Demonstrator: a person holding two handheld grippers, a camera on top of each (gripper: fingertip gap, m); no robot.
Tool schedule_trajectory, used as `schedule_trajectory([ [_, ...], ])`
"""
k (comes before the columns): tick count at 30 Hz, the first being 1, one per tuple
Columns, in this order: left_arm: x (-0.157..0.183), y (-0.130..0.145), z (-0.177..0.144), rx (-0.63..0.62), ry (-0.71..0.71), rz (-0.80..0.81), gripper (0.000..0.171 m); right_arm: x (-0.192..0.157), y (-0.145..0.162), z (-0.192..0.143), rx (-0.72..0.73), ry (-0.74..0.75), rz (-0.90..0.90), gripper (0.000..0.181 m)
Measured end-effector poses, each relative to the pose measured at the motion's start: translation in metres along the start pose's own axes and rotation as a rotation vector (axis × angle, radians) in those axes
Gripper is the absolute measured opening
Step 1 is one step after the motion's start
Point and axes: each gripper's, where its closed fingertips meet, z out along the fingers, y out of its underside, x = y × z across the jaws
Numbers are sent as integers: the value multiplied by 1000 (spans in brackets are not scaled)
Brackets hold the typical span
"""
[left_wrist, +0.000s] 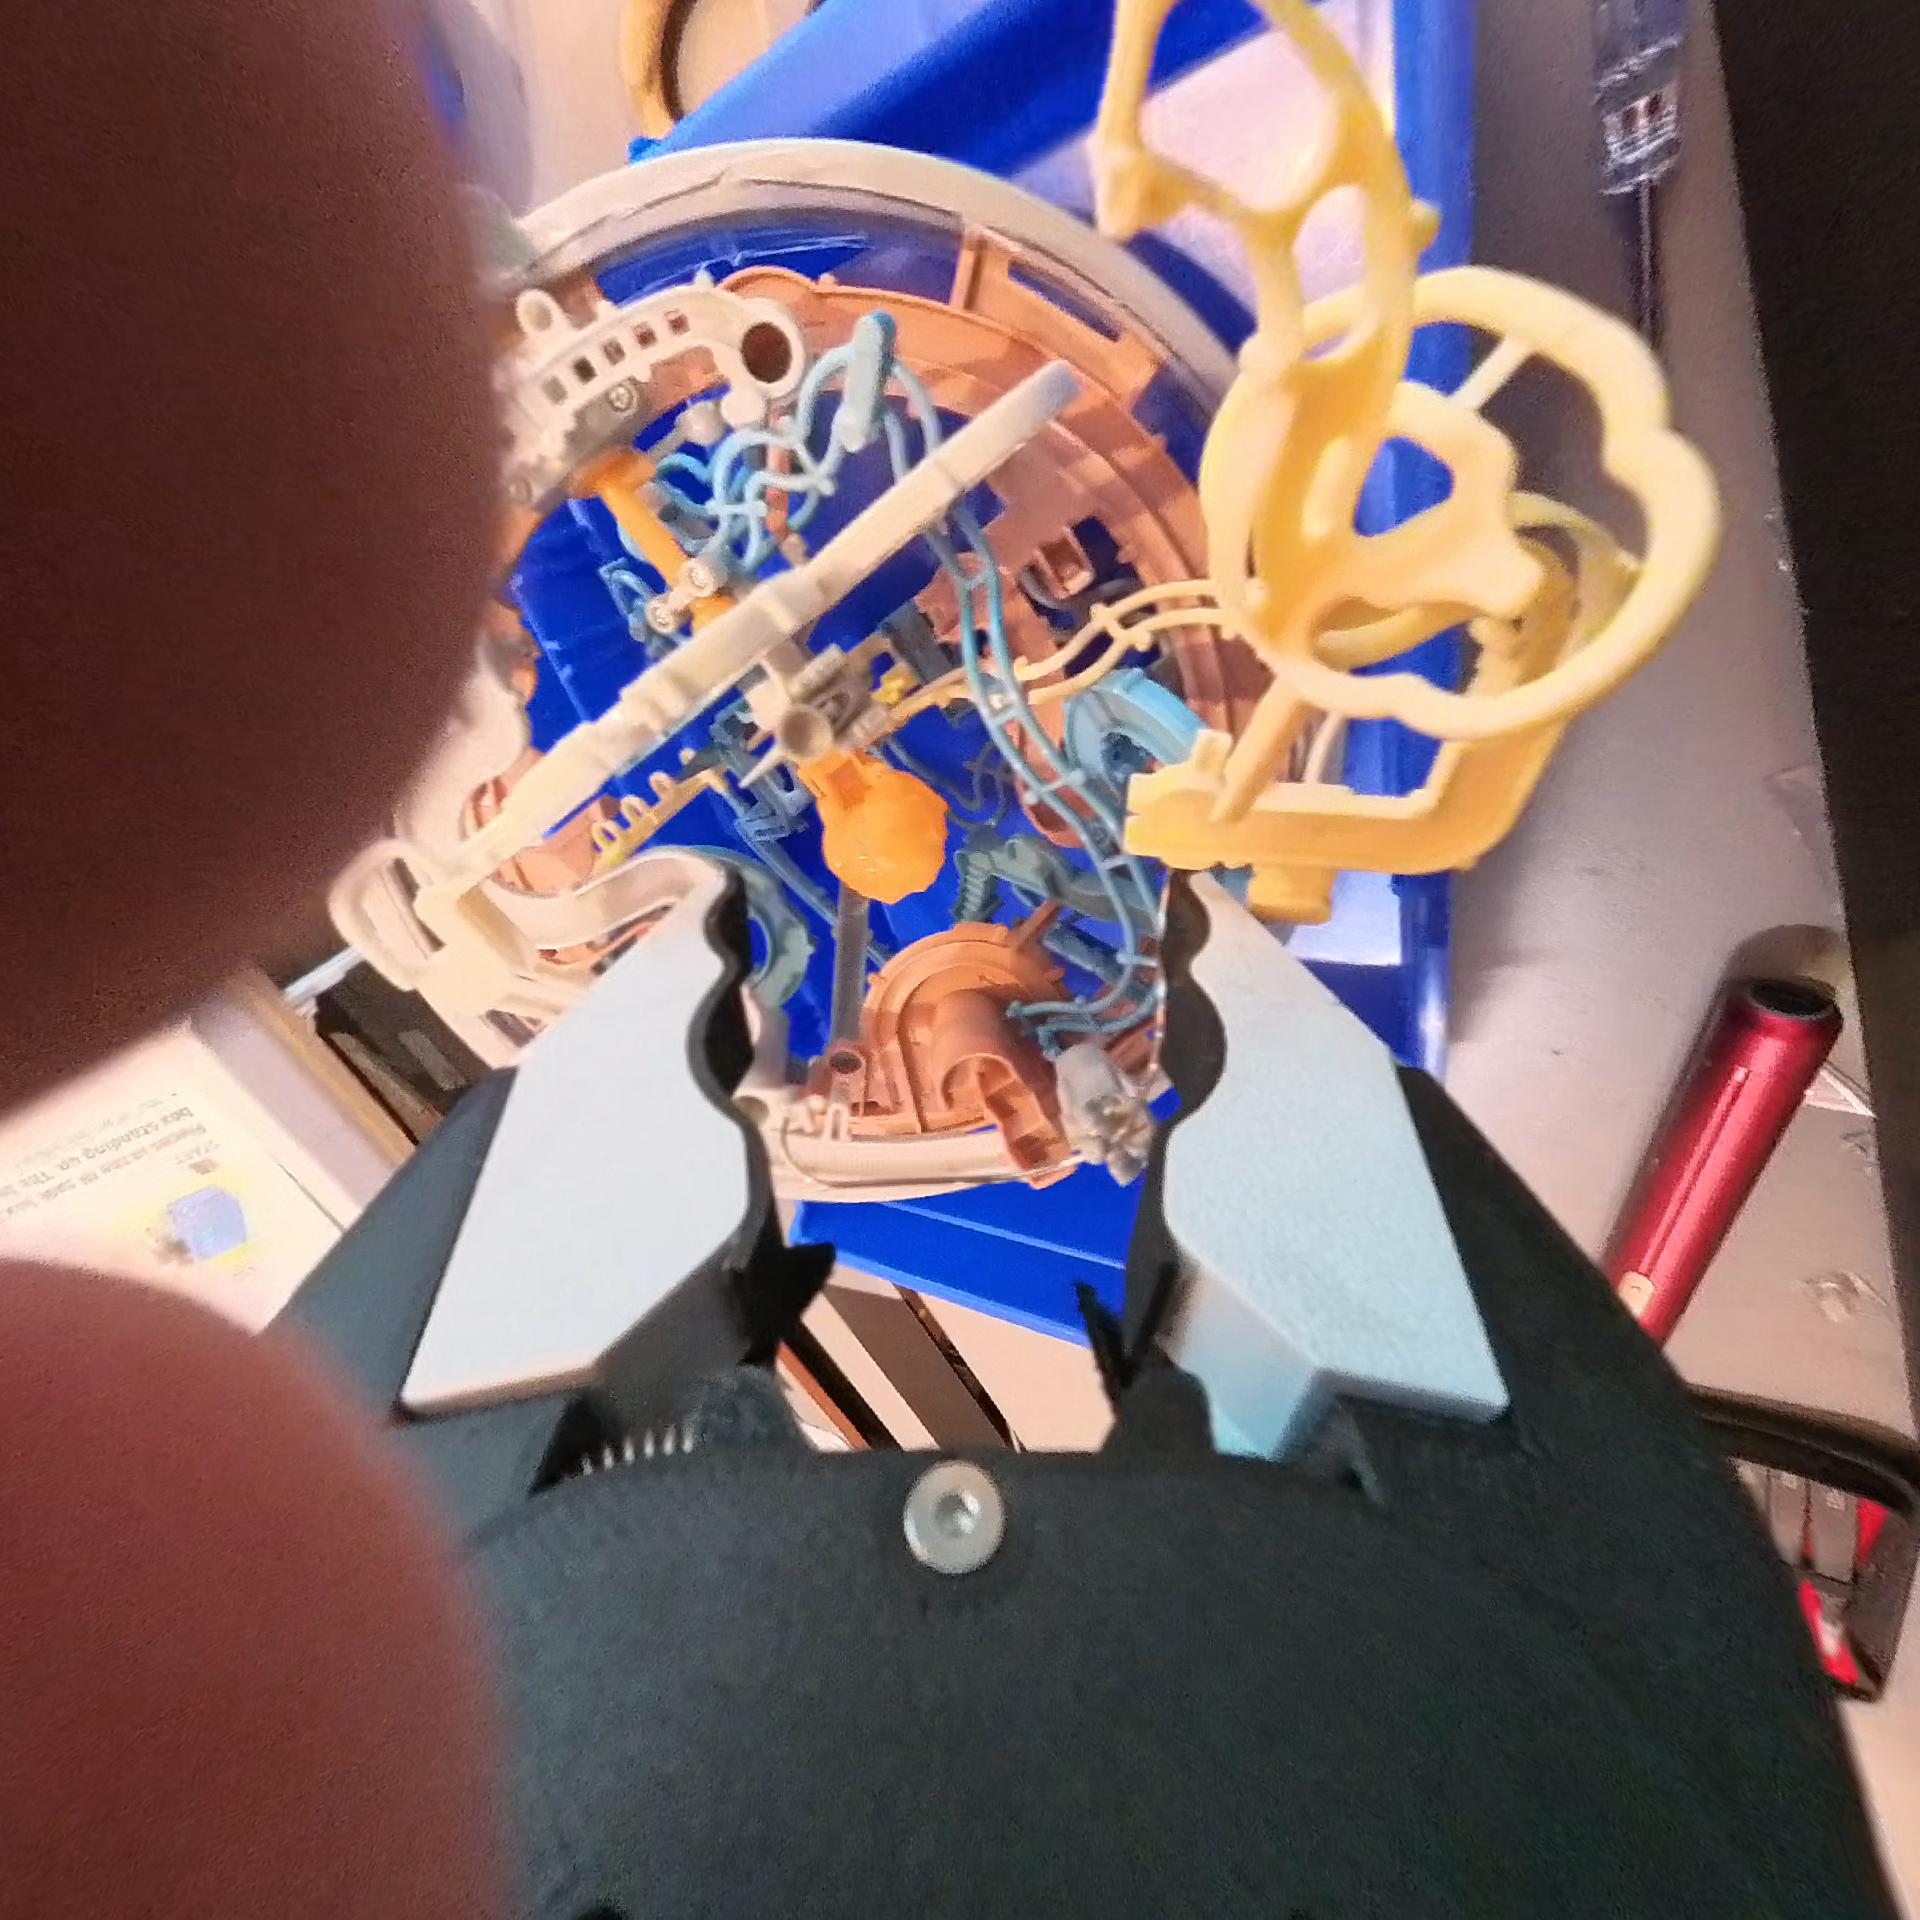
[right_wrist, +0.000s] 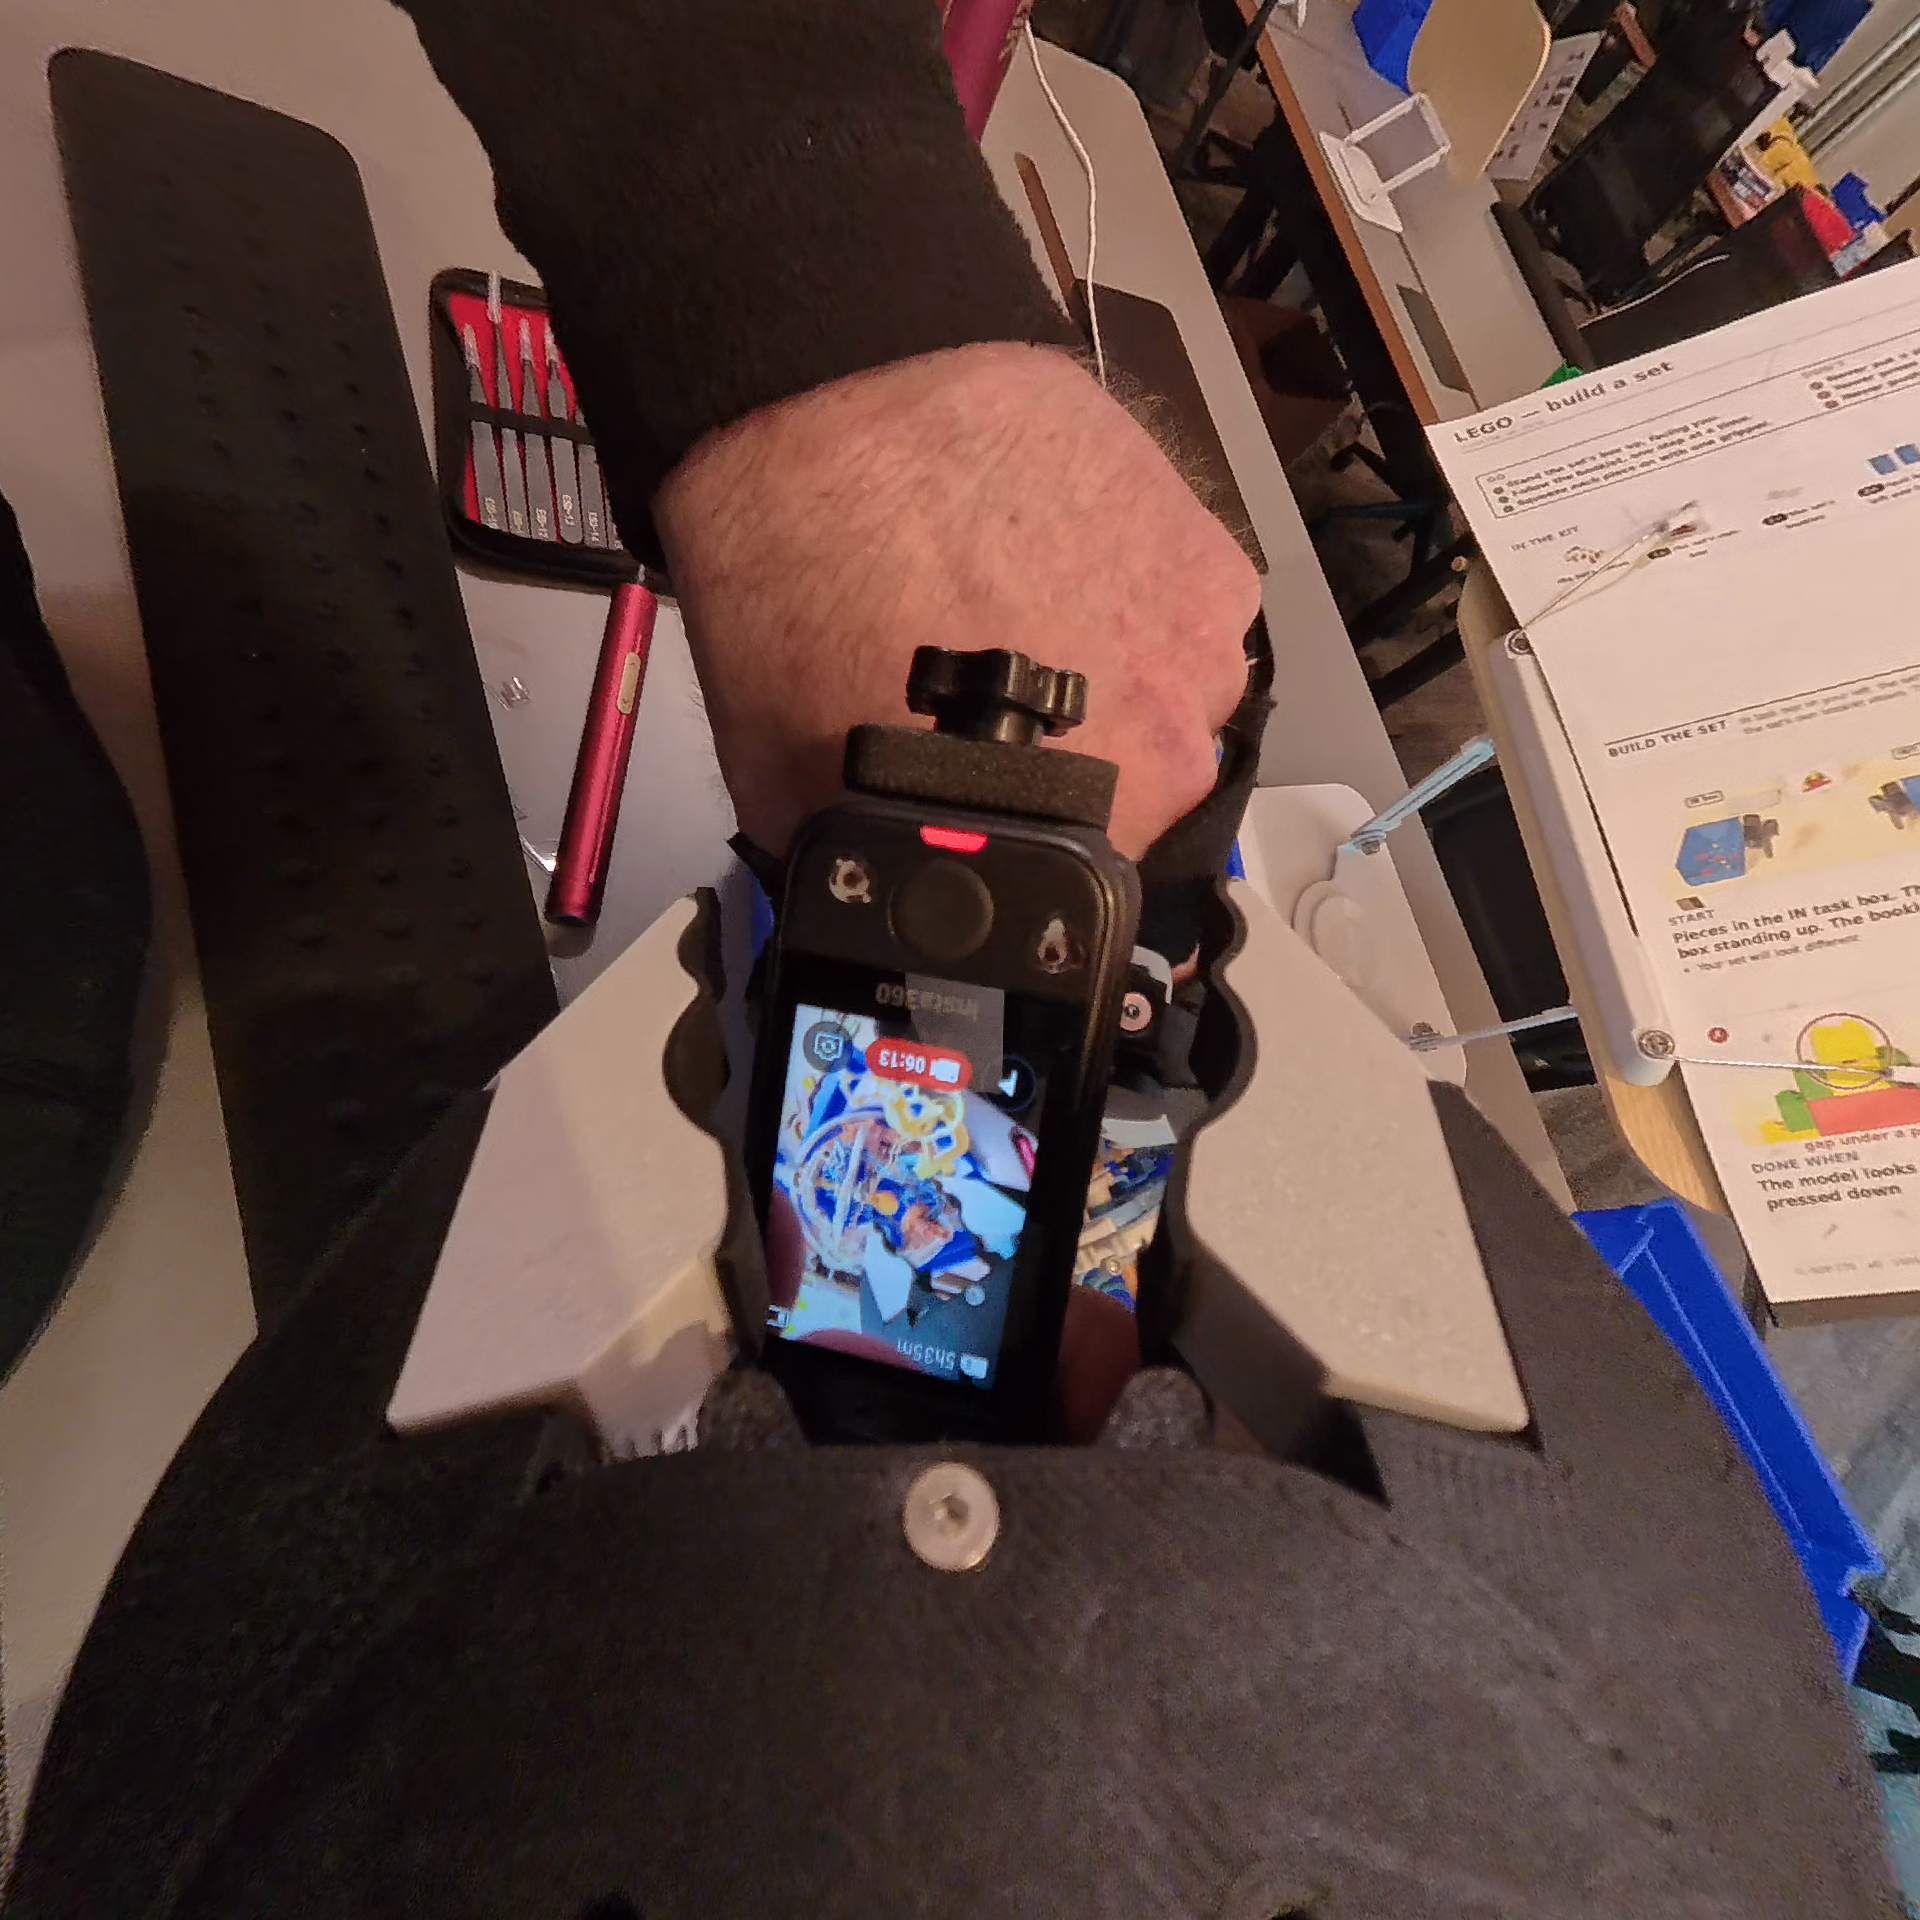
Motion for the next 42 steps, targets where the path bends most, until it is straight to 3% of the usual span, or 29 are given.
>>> schedule_trajectory([
  [3, -9, 0, -1, 1, -43, -3, 99, 3, -1, -2, 5, 28, -33, 90],
  [8, -8, -6, 0, 61, -25, 18, 101, 4, -7, -3, 13, 55, -56, 87],
  [11, 0, -10, 2, 99, 32, 23, 82, 6, -11, -3, 37, 65, -49, 88],
  [15, 6, -15, 8, 130, 35, -5, 30, 2, -4, 3, 2, 42, -61, 88],
  [19, 3, -12, 12, 84, 13, -8, 43, -1, 4, 4, -1, 23, -55, 87],
  [26, -3, -16, 11, 121, -38, -34, 47, 0, 0, 3, -6, 61, -101, 90],
  [42, 0, -8, 16, 44, 77, -64, 59, 19, 10, 1, 27, -11, 55, 98],
])
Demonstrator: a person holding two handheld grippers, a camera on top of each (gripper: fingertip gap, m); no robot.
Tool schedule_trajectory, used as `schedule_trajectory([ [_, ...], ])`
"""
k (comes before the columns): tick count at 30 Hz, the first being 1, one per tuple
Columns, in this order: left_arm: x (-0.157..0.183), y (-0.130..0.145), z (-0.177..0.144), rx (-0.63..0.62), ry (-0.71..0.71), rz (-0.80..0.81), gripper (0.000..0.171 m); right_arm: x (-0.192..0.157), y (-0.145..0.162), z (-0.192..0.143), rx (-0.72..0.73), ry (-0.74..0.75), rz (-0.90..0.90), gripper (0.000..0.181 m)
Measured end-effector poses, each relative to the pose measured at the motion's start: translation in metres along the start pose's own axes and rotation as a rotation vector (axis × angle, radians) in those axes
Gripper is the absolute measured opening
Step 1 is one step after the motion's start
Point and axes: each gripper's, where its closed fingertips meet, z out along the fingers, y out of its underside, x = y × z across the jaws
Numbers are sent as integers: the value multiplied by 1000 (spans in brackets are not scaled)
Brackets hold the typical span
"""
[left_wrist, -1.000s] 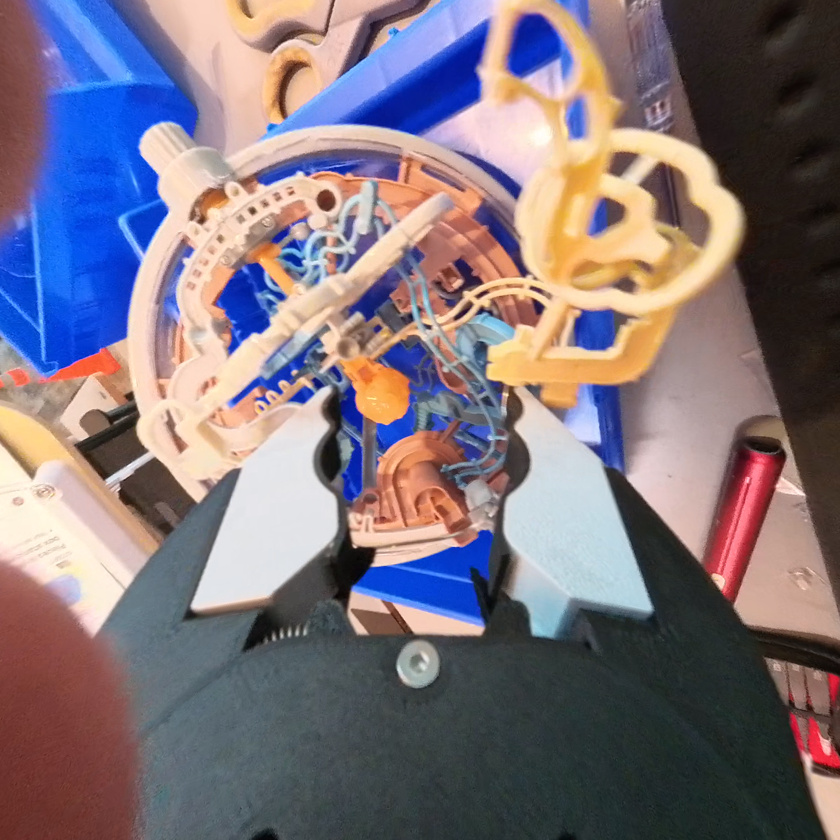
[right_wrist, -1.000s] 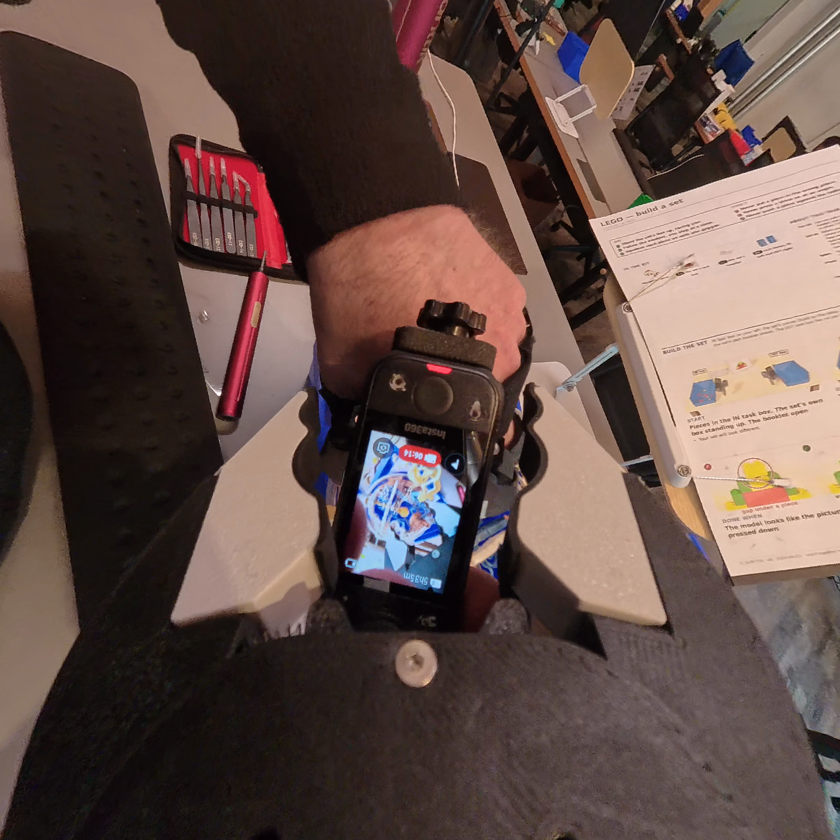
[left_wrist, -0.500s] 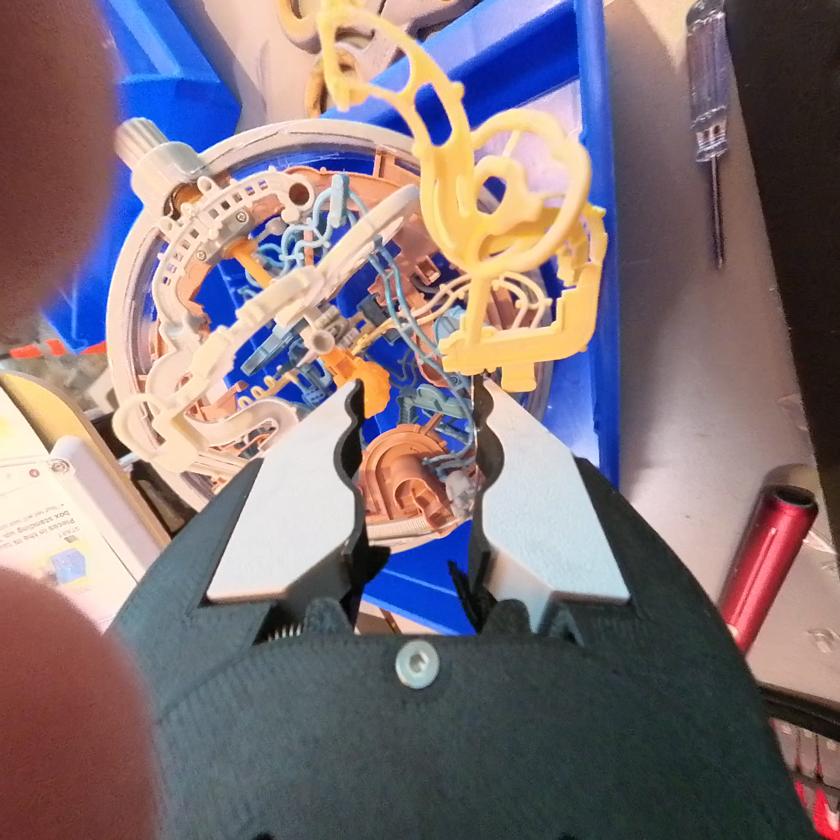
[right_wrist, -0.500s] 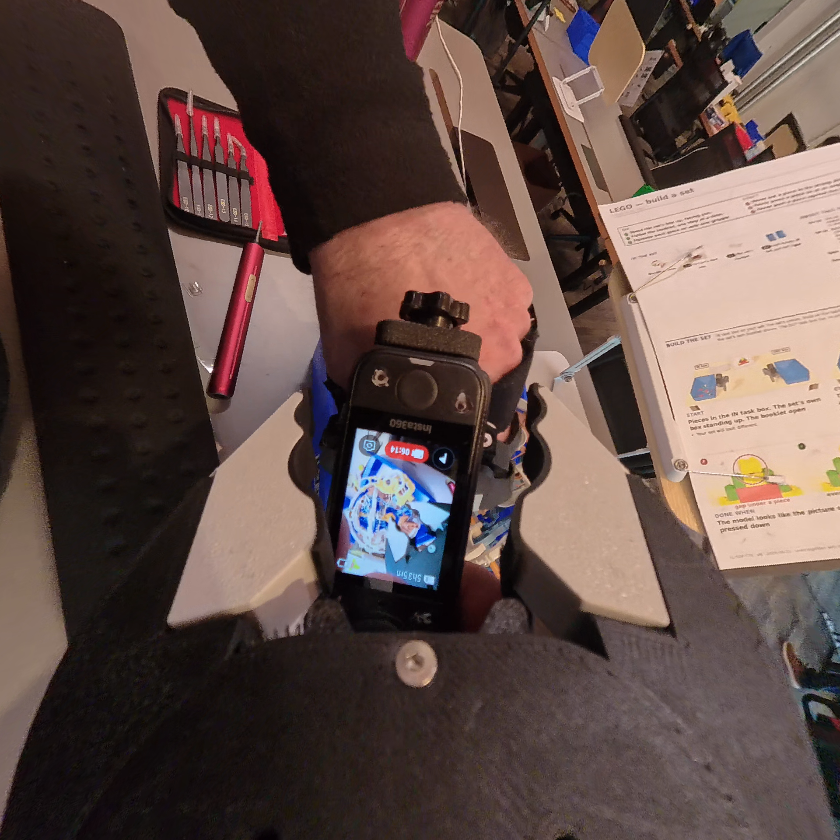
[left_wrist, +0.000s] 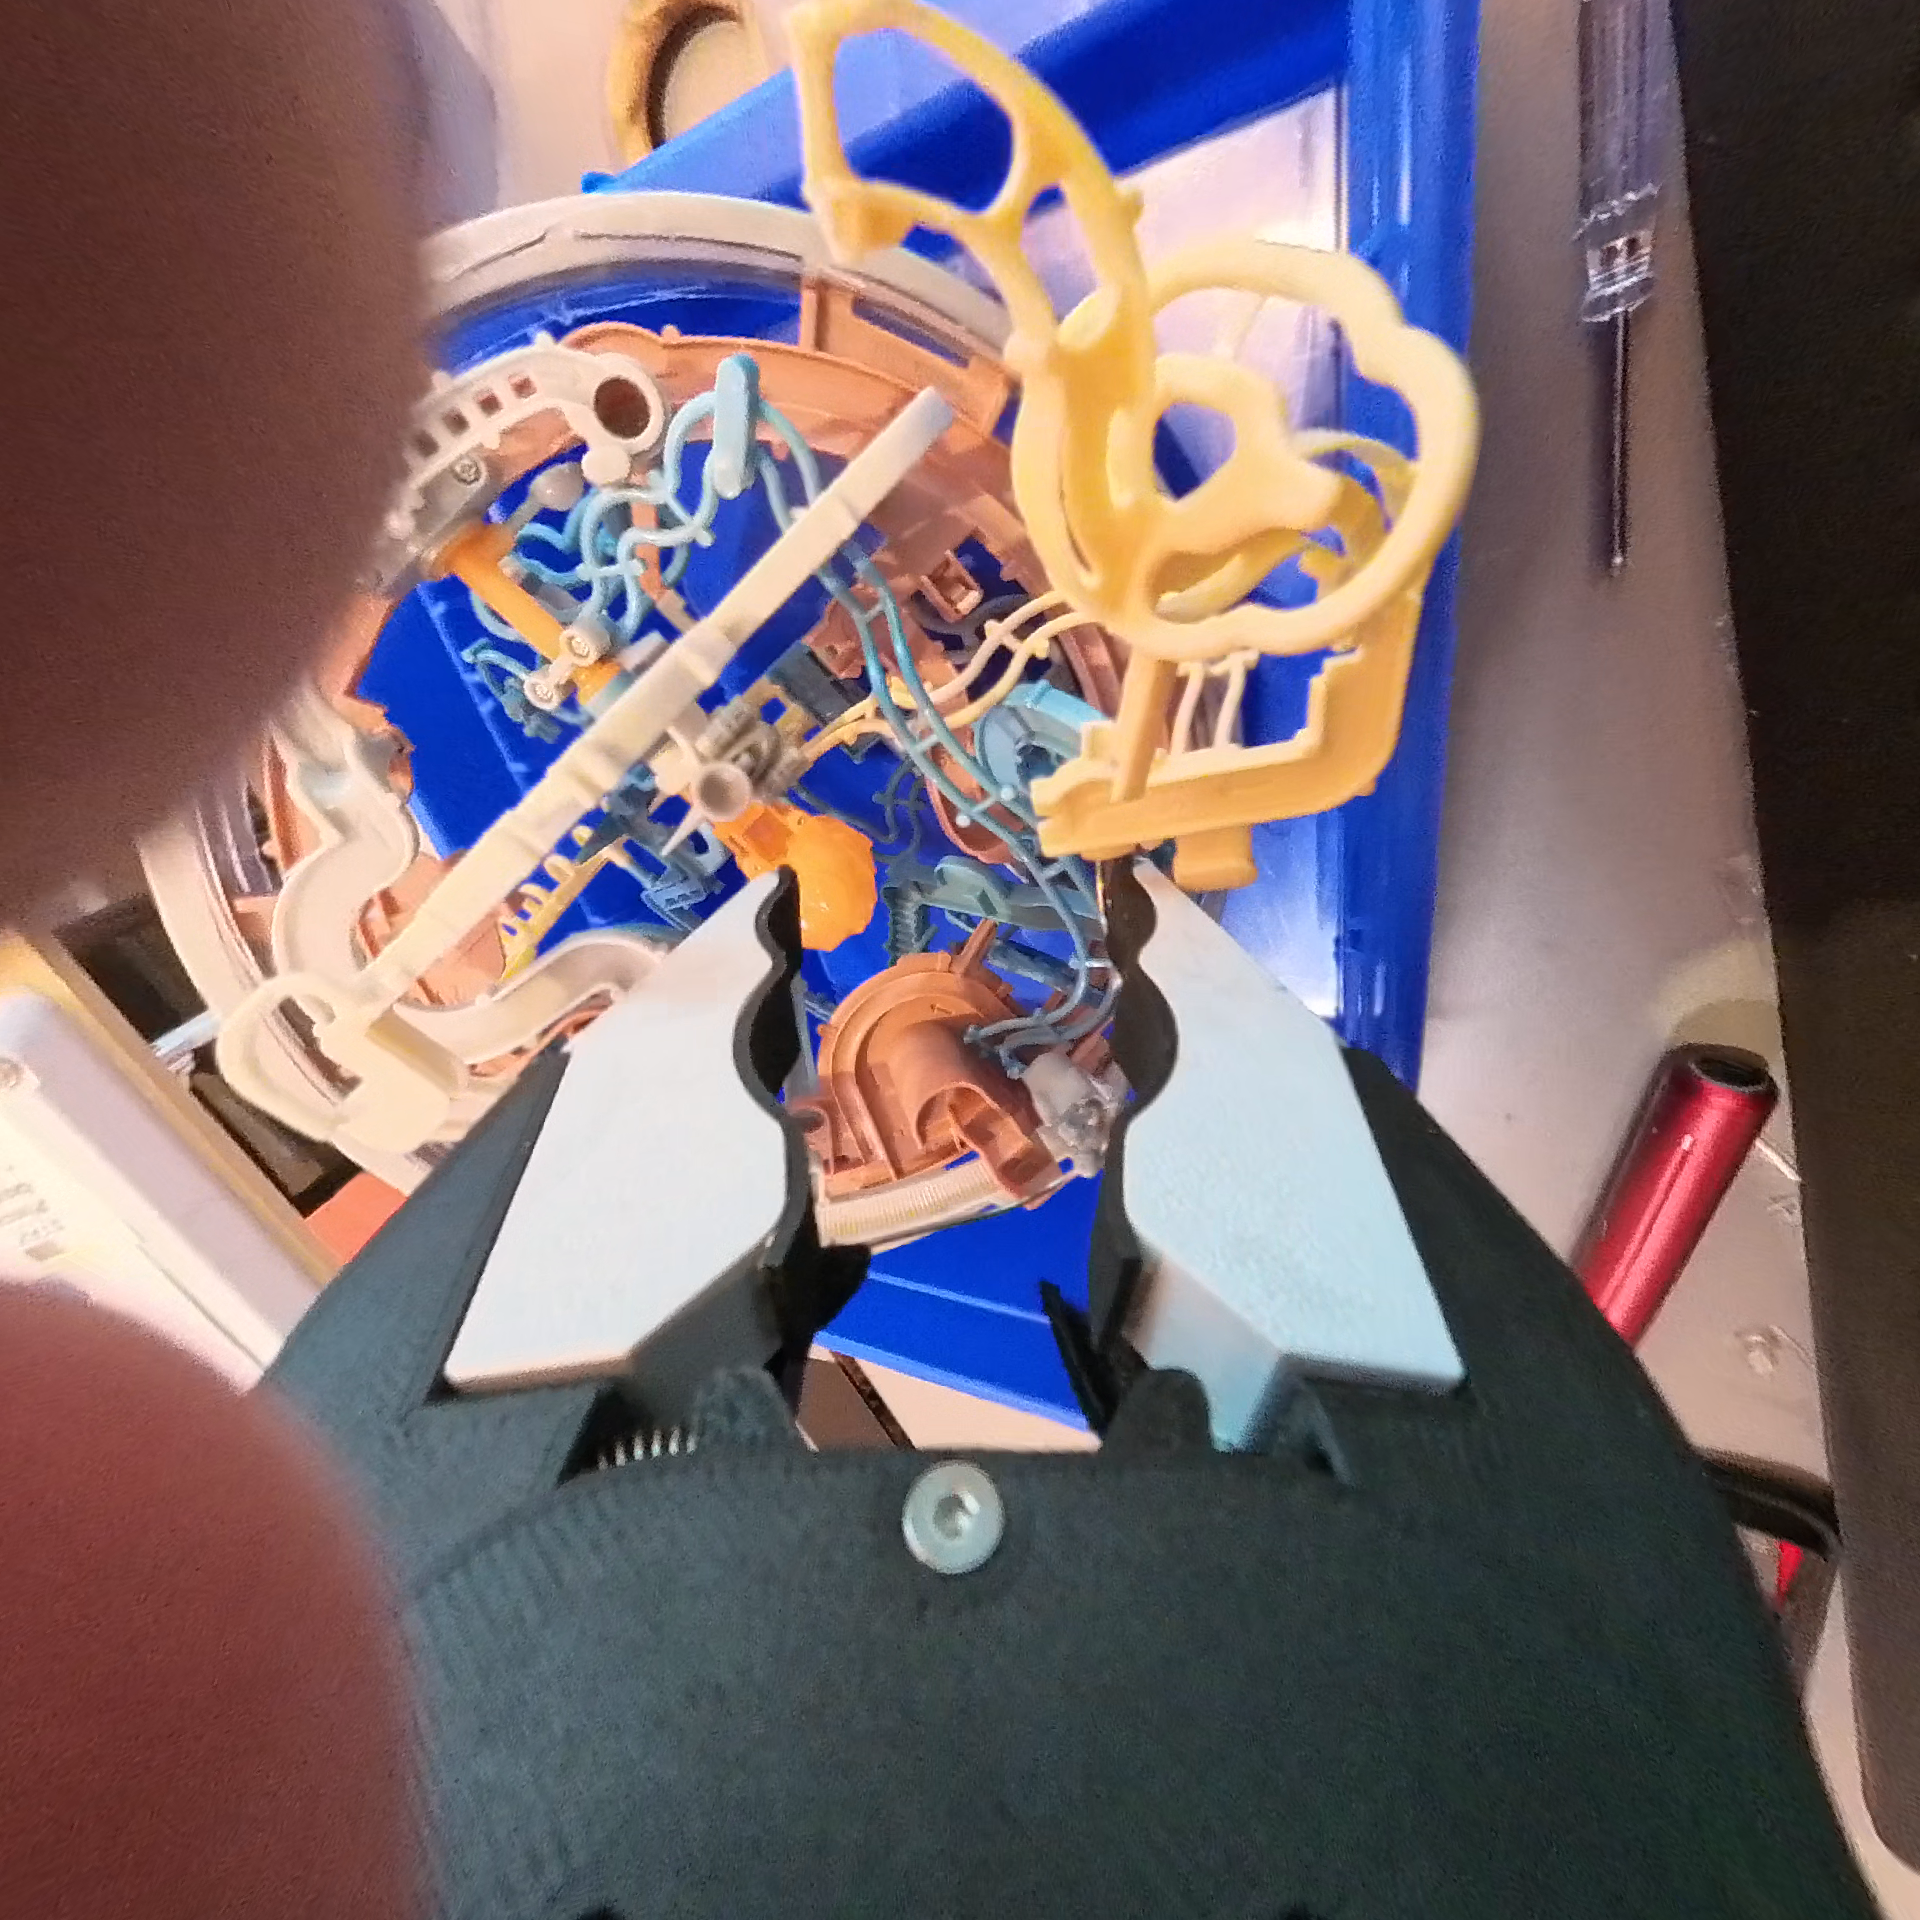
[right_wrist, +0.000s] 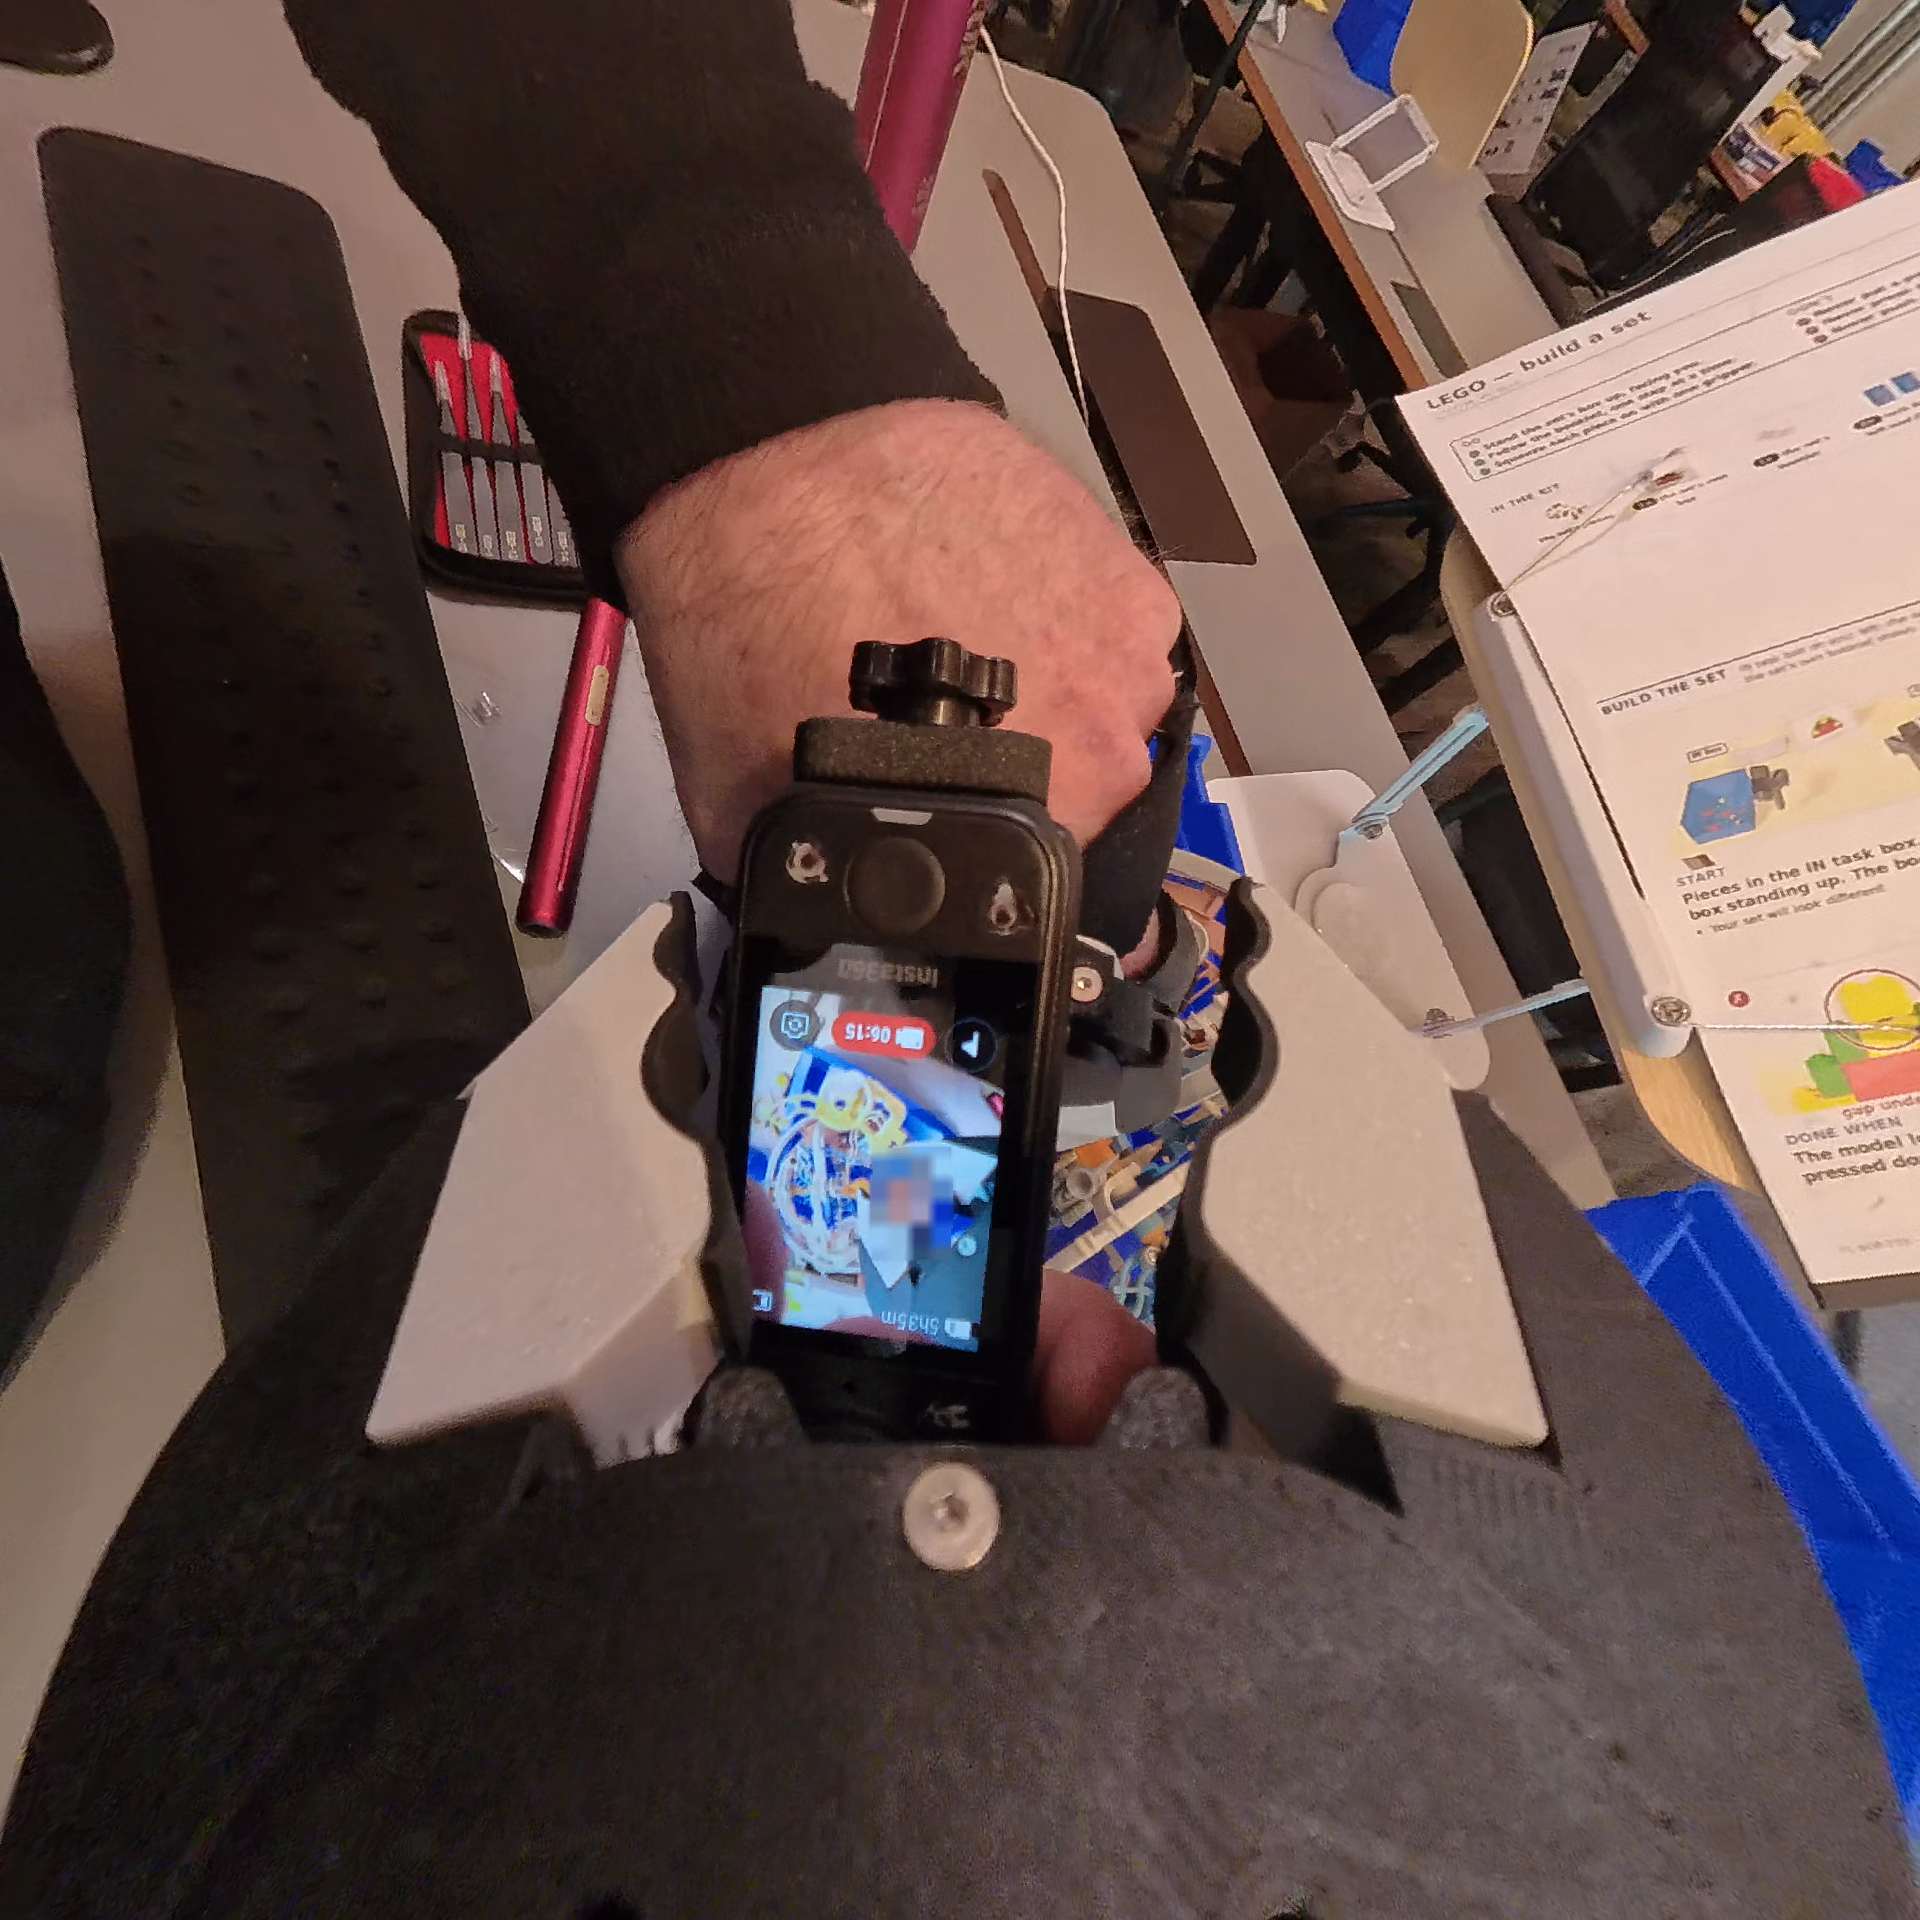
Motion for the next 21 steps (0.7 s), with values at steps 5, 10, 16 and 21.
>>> schedule_trajectory([
  [5, 11, 3, 1, -49, 157, -15, 47, 13, 3, -3, 81, -88, 131, 98],
  [10, 11, 4, 3, -42, 221, -10, 50, 25, 6, -3, 118, -97, 188, 97],
  [16, 9, 2, 4, -47, 224, -17, 54, 28, 9, -2, 108, -87, 194, 93],
  [21, 10, 10, 2, -119, 237, 4, 55, 23, 13, 0, 96, -110, 206, 86],
])
